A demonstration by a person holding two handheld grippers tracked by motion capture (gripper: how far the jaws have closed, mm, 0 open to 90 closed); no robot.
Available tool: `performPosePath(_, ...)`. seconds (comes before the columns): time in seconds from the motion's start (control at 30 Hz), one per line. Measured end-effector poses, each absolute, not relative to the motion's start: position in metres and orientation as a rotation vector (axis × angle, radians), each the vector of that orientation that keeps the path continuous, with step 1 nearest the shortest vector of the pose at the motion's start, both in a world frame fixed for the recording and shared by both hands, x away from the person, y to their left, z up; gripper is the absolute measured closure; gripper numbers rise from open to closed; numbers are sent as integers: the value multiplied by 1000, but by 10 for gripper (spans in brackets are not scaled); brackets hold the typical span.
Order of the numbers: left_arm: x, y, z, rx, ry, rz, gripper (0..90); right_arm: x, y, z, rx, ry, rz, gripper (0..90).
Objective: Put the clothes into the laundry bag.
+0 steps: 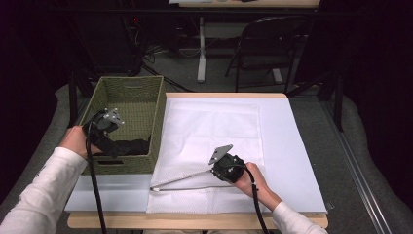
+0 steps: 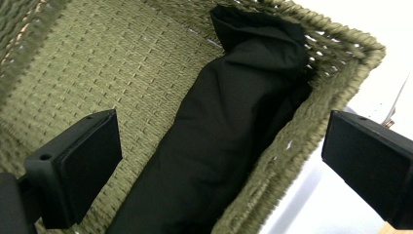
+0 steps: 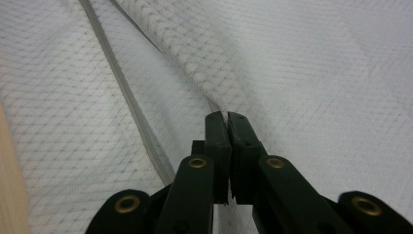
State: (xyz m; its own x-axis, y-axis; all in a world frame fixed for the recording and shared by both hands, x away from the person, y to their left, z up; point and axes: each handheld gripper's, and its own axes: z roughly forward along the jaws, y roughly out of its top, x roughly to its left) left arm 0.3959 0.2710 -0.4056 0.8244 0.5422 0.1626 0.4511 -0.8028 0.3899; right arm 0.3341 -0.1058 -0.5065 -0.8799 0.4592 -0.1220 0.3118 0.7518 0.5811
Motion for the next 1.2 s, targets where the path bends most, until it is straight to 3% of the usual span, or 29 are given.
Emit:
performPosePath(0.33, 418, 278, -407, 2713, 654, 284, 6, 335, -106, -505, 605, 2691, 836, 886)
performPosePath(0.7, 439, 289, -428, 2794, 719, 227, 14, 334, -105, -505, 582, 2701, 819, 885)
performPosePath(1.0, 445, 286, -445, 2851, 694, 166, 46, 334, -104, -504, 577, 2705, 813, 885)
performPosePath(1.2, 450, 285, -456, 2928, 682, 127, 114, 334, -105, -504, 577, 2707, 810, 884)
